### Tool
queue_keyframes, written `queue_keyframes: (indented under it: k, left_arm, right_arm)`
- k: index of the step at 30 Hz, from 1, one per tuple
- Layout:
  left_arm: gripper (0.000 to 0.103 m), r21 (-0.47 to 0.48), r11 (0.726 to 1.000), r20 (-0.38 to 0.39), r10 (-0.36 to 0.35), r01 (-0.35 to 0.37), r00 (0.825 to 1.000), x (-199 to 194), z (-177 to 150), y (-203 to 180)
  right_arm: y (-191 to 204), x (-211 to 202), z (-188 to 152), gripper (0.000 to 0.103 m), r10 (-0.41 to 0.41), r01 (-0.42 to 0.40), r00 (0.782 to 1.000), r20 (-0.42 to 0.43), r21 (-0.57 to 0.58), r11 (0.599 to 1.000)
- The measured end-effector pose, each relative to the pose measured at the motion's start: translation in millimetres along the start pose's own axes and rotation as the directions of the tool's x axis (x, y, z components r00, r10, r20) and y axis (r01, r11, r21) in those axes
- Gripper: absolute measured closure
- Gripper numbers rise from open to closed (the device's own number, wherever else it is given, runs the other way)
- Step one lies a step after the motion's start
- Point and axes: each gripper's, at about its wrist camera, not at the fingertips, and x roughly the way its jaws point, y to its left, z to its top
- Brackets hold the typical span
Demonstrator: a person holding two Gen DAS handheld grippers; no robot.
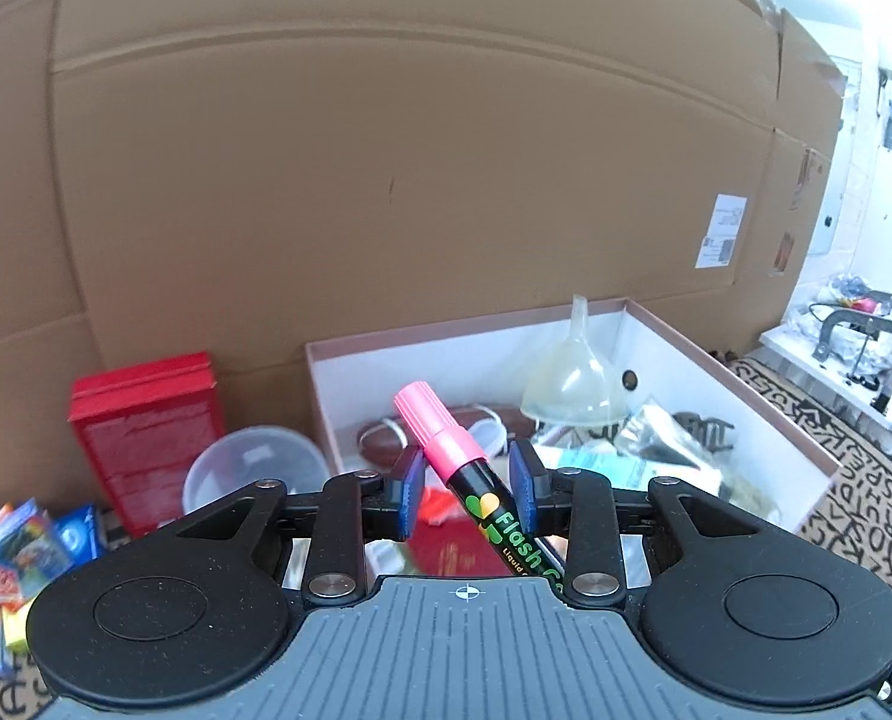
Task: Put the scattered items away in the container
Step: 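Carry the marker with the left gripper and drop it into the box, then move both tools to the stack of medicine boxes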
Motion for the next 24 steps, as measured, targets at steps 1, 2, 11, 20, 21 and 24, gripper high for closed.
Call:
queue_keyframes:
  k: [1,2,11,20,21,24]
  left_arm:
    - [0.038,0.004,1.000,-0.004,-0.002,0.002,1.000,6,1,0]
    - [0.016,0.003,1.000,0.000,0.012,-0.012,1.000,9,0,1]
    - [0.005,-0.070,0.987,0.040,0.145,-0.142,0.989,-17,-38,40]
    - [0.001,-0.193,0.952,-0.019,0.241,-0.240,0.970,-51,-82,88]
    - [0.001,-0.202,0.948,-0.029,0.245,-0.246,0.969,-54,-88,93]
    - [0.001,-0.215,0.939,-0.057,0.260,-0.267,0.964,-63,-104,103]
  right_arm:
    - [-4,7,-1,0.083,-0.012,0.012,1.000,-0.006,0.009,1.000]
    - [-7,13,-2,0.068,-0.036,0.036,0.999,-0.016,0.015,0.999]
    - [-20,16,-25,0.039,-0.085,0.087,0.996,-0.026,0.099,0.991]
    - [6,-1,-19,0.016,-0.085,0.084,0.996,0.010,0.061,0.995]
    - [10,-3,-18,0.015,-0.083,0.082,0.996,0.013,0.052,0.995]
    - [21,-9,-16,0.014,-0.077,0.077,0.997,0.021,0.027,0.997]
